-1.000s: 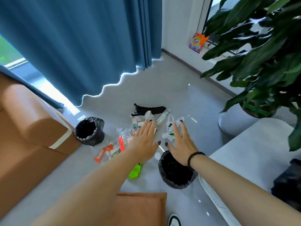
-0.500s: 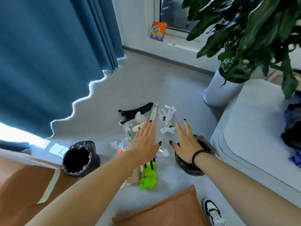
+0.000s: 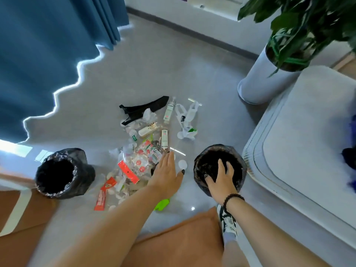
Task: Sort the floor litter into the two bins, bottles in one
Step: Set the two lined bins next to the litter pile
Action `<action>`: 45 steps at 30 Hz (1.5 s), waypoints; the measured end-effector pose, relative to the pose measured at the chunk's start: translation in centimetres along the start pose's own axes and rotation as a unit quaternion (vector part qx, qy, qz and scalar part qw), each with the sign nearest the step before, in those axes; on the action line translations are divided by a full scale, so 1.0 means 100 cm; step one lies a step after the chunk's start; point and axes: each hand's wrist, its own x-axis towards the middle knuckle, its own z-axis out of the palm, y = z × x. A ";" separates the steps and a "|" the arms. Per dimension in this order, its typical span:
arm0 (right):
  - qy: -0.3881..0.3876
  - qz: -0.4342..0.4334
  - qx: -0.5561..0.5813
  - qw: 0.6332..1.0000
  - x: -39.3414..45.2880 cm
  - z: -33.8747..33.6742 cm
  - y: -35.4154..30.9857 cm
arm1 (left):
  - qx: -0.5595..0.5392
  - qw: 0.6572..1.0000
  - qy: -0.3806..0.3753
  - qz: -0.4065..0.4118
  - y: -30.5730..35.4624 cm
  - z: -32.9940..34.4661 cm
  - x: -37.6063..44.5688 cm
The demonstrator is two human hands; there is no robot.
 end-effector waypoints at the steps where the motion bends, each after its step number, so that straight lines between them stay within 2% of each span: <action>1: -0.006 0.017 0.005 1.000 0.008 0.000 0.013 | -0.013 1.000 -0.017 -0.010 0.003 0.011 0.011; 7: -0.008 0.052 0.026 0.998 0.068 0.009 0.066 | -0.080 0.992 -0.081 -0.059 0.007 0.092 0.081; 11: 0.008 0.031 0.030 0.999 0.114 0.038 0.100 | -0.219 0.964 -0.087 -0.124 -0.011 0.161 0.136; 18: -0.023 0.037 0.035 0.998 0.148 0.093 0.159 | -0.332 0.907 -0.063 -0.251 -0.054 0.272 0.187; 21: -0.029 0.037 0.025 0.999 0.154 0.106 0.173 | -0.344 0.897 -0.077 -0.267 -0.059 0.295 0.199; 24: -0.026 0.036 0.021 0.999 0.160 0.118 0.180 | -0.331 0.911 -0.070 -0.236 -0.059 0.302 0.205; 27: -0.020 0.049 0.037 0.998 0.161 0.125 0.176 | -0.323 0.923 -0.040 -0.206 -0.057 0.300 0.206; 29: -0.010 0.053 0.046 0.997 0.159 0.126 0.169 | -0.360 0.908 -0.025 -0.212 -0.057 0.295 0.202; 31: 0.016 0.029 0.041 0.999 0.155 0.125 0.157 | -0.422 0.878 -0.019 -0.225 -0.059 0.285 0.193; 34: 0.087 -0.060 0.003 0.994 0.148 0.113 0.134 | -0.514 0.829 0.002 -0.222 -0.056 0.254 0.174; 36: 0.124 -0.127 -0.039 0.983 0.143 0.101 0.115 | -0.544 0.811 0.029 -0.212 -0.053 0.227 0.161; 39: 0.149 -0.223 -0.074 0.961 0.133 0.082 0.070 | -0.571 0.788 0.072 -0.221 -0.055 0.174 0.139; 42: 0.160 -0.310 -0.083 0.934 0.121 0.072 0.020 | -0.602 0.749 0.130 -0.245 -0.061 0.121 0.117; 45: 0.163 -0.326 -0.066 0.929 0.111 0.077 -0.031 | -0.623 0.715 0.191 -0.253 -0.068 0.064 0.092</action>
